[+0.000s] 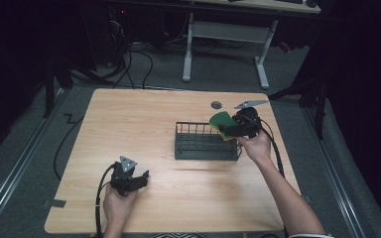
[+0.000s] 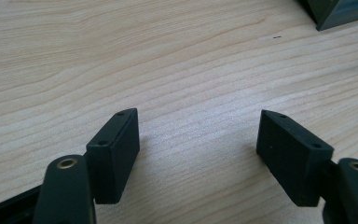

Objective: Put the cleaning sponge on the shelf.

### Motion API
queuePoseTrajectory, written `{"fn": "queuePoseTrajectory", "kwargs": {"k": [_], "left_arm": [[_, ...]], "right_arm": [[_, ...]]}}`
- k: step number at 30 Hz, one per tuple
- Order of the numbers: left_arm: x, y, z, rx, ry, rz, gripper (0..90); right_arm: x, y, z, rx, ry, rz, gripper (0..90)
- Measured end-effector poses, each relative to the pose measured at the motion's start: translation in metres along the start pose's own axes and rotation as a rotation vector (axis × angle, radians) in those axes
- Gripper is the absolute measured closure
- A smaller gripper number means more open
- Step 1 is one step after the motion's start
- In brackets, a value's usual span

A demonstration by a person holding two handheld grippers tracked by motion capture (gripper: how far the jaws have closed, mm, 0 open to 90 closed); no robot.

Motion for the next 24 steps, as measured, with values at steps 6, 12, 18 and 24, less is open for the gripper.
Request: {"fn": "queuePoseTrajectory", "kwargs": {"k": [6,12,18,24], "left_arm": [[0.000,0.000,0.000,0.001,-0.001,-0.001,29.6],[0.000,0.000,0.000,0.001,-0.003,-0.002,29.1],[0.000,0.000,0.000,0.000,-0.003,-0.002,28.9],[-0.001,0.000,0.000,0.001,-0.004,-0.002,28.7]], "right_arm": [[0.000,-0.013,-0.003,0.020,-0.001,-0.018,29.8],[0.000,-0.019,-0.006,0.036,-0.009,-0.026,29.7],[0.001,-0.023,-0.012,0.058,0.006,-0.048,29.7],[0.002,-0.026,-0.017,0.075,0.022,-0.070,29.7]]}}
Point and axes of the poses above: each handheld gripper's, and its own axes: y roughly backward along the jaws, z roughly out of its top, x roughly to its left, the point moved 6 cm from there along -y, roughly forward along the jaws, and after that the axes turned 11 degrees about -y, right-handed, at the moved point
